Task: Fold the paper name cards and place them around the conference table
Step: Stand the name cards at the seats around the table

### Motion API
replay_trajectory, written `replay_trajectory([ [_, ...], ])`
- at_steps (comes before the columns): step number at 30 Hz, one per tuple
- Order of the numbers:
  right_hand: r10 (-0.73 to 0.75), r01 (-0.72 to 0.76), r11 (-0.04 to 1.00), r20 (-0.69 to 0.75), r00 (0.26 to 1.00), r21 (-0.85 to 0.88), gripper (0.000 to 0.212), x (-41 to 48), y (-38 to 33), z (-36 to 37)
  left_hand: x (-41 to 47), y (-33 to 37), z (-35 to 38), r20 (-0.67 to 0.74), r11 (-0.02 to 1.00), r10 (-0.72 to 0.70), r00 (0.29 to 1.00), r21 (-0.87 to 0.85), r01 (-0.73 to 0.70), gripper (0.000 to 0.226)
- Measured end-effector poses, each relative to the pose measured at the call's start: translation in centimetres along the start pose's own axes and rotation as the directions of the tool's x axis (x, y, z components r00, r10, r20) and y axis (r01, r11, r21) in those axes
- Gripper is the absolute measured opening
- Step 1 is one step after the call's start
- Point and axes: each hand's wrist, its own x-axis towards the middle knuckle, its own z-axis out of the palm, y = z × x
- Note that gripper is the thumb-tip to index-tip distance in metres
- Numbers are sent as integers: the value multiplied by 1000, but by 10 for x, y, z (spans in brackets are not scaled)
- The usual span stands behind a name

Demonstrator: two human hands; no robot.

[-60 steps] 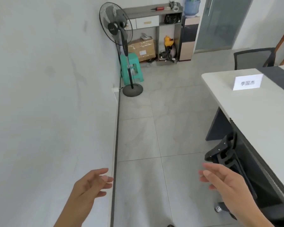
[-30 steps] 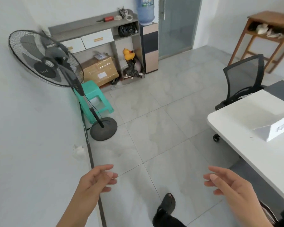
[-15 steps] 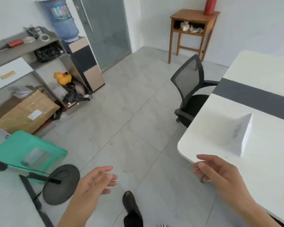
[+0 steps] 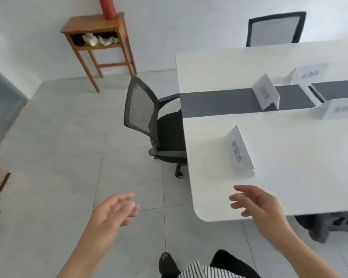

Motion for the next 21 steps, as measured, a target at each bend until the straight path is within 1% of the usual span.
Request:
replay_trajectory([
  [4, 63, -59, 998, -141, 988, 35, 15, 14, 6, -3, 51, 27, 16, 155, 997, 35, 987, 69, -46, 18],
  [8, 121, -121, 992, -279, 953, 15, 17, 54, 24, -14, 89, 46, 39, 223, 993, 22, 975, 112, -48, 18],
  [10, 130, -155, 987, -348, 929, -46, 28, 82, 38, -20, 102, 52, 49, 225, 991, 8, 974, 129, -38, 18],
  [12, 133, -198, 972, -402, 906, -123, 46, 112, 51, -23, 113, 57, 56, 211, 989, -15, 977, 149, -17, 18],
  [15, 182, -291, 935, -434, 883, -200, 69, 157, 71, -26, 128, 64, 67, 193, 981, -68, 979, 191, 31, 19],
  [18, 252, -375, 889, -400, 881, -265, 75, 188, 92, -26, 144, 70, 77, 170, 973, -113, 979, 218, 75, 18],
  [21, 243, -387, 869, -415, 877, -309, 71, 201, 105, -27, 161, 75, 87, 154, 967, -145, 977, 231, 107, 18],
])
